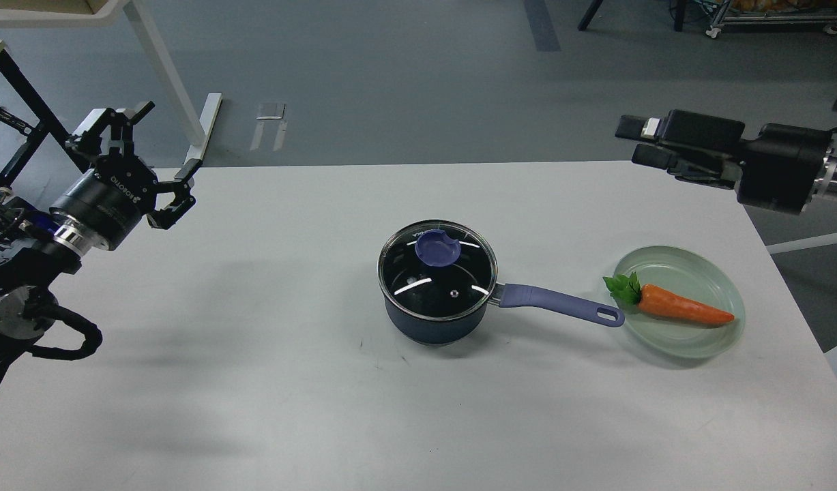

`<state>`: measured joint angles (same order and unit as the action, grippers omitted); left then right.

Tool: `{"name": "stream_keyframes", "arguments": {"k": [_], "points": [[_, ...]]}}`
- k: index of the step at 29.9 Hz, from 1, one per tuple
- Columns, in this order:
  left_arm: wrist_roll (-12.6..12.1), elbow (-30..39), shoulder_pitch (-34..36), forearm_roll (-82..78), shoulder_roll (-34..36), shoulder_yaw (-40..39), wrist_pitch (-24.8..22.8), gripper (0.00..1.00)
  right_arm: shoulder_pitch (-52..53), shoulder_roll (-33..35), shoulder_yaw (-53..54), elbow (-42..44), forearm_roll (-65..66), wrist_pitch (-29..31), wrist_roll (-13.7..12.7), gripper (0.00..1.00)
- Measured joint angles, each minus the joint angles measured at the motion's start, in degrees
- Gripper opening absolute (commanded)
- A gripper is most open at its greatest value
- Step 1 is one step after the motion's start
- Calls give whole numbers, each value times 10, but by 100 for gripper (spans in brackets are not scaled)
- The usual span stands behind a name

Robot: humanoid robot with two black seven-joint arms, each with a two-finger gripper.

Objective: Open pot lid

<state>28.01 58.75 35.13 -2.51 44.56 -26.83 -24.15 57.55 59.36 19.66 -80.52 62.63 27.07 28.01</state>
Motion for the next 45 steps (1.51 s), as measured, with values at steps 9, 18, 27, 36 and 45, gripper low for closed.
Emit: {"name": "stream_keyframes", "arguments": {"k": [9,18,27,36,45], "points": [[0,6,6,-3,-1,0,2,99,164,-40,-223,-32,228,-35,0,100],[0,22,7,-3,-1,0,6,99,207,-126,-338,5,346,-102,0,99],[0,39,6,-5,3,0,13,99,195,-177,-380,45,358,-132,0,96],[0,43,6,-8,4,0,22,99,164,-192,-383,63,391,-134,0,85],[0,44,8,-36,0,0,24,99,143,-193,-383,65,395,-140,0,49]]}}
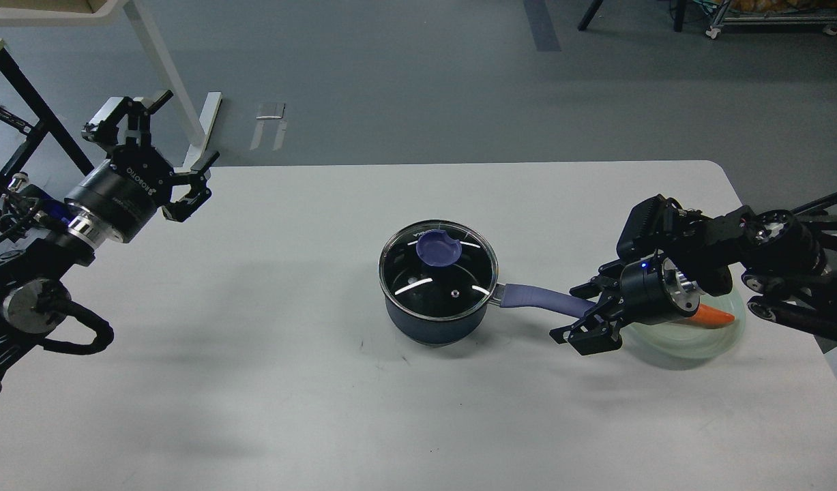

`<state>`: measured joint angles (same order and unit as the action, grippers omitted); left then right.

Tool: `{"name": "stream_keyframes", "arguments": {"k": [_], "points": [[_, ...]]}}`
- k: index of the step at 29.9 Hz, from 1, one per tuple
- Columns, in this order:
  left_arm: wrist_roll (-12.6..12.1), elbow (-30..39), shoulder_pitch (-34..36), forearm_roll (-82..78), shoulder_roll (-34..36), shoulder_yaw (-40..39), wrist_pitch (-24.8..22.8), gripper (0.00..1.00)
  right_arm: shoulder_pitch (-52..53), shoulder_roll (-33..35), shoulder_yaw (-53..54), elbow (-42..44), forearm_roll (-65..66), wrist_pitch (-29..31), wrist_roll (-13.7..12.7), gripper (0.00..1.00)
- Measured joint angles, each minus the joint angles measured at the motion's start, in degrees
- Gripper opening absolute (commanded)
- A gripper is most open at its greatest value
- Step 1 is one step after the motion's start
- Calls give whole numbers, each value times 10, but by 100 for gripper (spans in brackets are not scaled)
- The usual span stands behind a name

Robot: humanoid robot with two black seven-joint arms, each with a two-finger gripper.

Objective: Open pot lid

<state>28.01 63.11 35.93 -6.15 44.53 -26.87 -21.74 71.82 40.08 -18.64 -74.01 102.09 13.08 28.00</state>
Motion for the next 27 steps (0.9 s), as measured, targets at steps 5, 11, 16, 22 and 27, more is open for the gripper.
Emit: {"name": "stream_keyframes", "arguments": {"k": [5,11,16,22,27], "points": [[0,4,2,-14,-1,0,0,99,-3,0,0,0,5,-14,0,45],[0,6,5,-21,-2,0,5,99,-4,1,0,5,6,-19,0,38],[0,6,23,-68,-1,12,5,99,-4,1,0,6,7,-19,0,32],[0,6,59,-162,-10,31,4,99,-3,3,0,6,7,-19,0,27],[0,6,84,-275,-39,33,5,99,-3,4,0,6,7,-19,0,27]]}}
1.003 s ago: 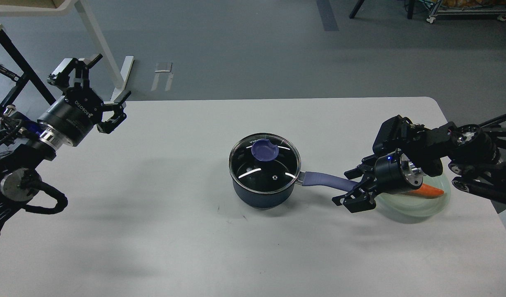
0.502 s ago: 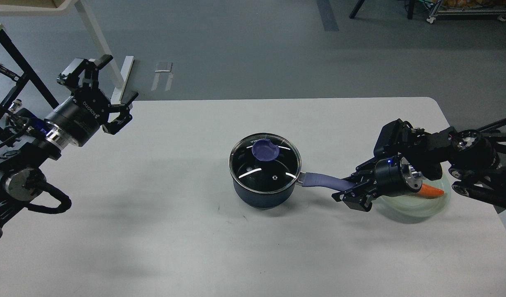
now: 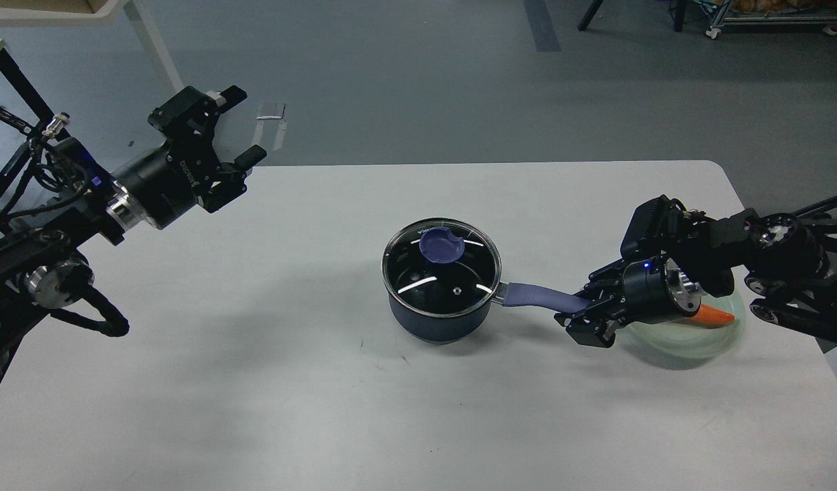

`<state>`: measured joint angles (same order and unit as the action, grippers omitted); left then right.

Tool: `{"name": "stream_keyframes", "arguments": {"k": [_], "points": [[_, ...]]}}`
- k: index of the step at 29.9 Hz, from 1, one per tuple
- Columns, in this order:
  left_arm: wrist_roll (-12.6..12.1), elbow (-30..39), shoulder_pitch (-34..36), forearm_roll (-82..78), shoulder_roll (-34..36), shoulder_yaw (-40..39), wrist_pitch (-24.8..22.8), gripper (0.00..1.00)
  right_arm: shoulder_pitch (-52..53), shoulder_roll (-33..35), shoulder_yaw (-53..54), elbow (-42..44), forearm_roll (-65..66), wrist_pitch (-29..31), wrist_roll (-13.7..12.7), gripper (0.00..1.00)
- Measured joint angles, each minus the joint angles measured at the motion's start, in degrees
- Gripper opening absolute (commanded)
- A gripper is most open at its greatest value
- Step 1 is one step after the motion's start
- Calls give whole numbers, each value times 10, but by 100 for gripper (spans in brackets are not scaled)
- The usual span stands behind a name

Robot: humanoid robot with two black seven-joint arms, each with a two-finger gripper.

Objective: Open pot lid
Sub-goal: 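Reach the left gripper over the pan to the purple lid knob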

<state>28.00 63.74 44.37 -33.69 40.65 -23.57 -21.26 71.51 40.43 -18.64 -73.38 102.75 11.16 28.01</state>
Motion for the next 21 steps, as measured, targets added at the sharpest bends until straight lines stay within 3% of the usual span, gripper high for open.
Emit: {"name": "stream_keyframes", "arguments": {"k": [10,14,21], "points": [[0,47,102,-456,-92,0,29,99,0,-1,0,0,-1,0,0,28],[0,55,131,-609,-151,40,81,99,-2,-1,0,0,-2,1,0,28],[0,30,182,-735,-211,176,219,99,-12,3,-1,0,-3,1,0,28]]}}
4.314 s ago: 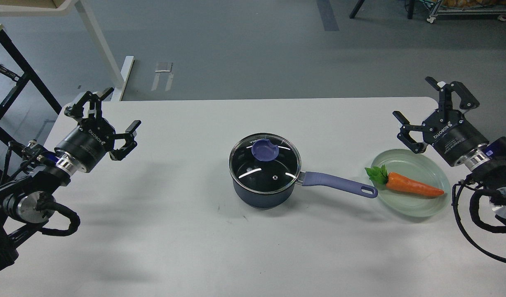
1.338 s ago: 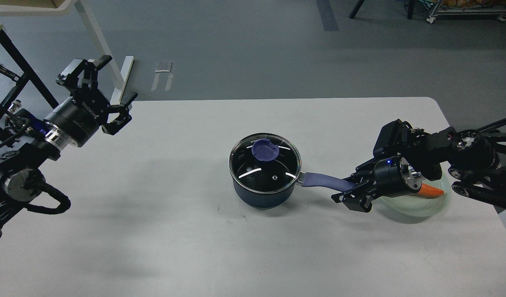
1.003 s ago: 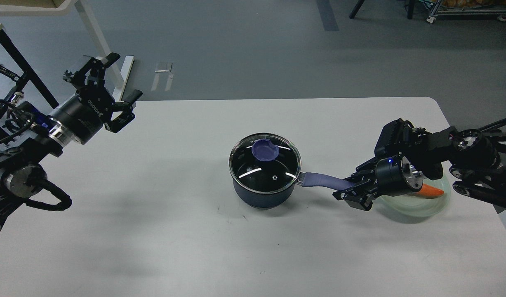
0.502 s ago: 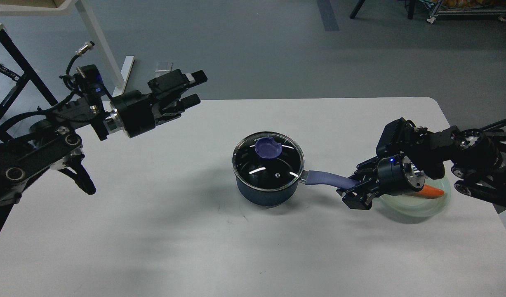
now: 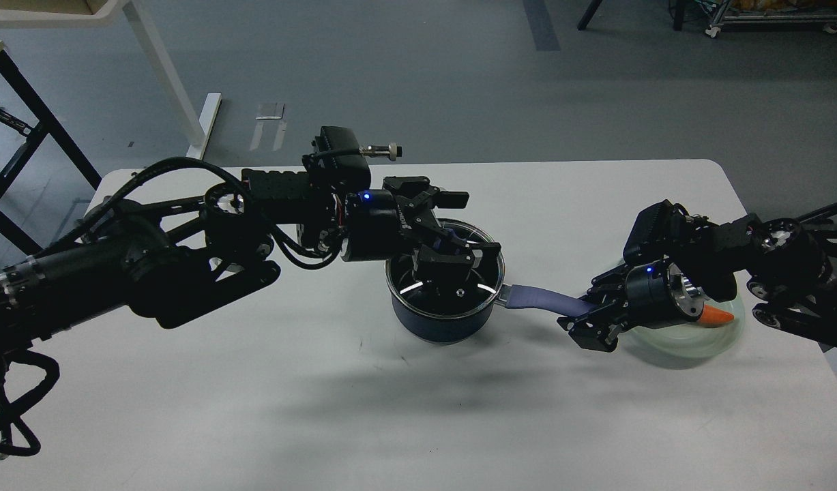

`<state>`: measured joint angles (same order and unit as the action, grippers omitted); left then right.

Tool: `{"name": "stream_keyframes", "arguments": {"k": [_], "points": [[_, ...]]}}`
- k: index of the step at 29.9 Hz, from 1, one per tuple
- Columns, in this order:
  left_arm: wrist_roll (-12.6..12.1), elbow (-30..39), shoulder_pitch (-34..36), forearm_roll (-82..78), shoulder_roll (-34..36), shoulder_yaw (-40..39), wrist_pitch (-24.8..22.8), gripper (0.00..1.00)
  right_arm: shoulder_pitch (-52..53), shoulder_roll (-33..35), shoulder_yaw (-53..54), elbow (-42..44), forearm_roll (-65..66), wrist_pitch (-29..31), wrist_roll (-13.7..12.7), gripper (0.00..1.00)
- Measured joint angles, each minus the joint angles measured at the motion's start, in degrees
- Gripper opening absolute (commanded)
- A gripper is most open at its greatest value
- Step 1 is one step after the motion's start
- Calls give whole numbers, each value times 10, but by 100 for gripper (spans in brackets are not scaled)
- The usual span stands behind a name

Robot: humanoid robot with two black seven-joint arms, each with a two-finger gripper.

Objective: Open pot lid
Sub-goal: 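Reach the left gripper over the pan to the purple lid knob, then close the left gripper on the purple lid knob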

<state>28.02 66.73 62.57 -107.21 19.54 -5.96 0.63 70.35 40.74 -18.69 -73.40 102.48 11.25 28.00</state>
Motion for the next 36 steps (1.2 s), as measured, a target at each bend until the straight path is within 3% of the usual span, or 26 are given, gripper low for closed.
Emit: {"name": "stream_keyframes", "arguments": {"k": [9,17,36], "points": [[0,-113,17,-72,-64,32,61,99,-2,1,1,0,0,0,0,29],[0,-175,11,-73,-74,58,67,99,-2,1,1,-1,0,0,0,29],[0,-189,-14,-52,-75,67,62,96,-3,1,2,-1,-1,-1,0,30]]}}
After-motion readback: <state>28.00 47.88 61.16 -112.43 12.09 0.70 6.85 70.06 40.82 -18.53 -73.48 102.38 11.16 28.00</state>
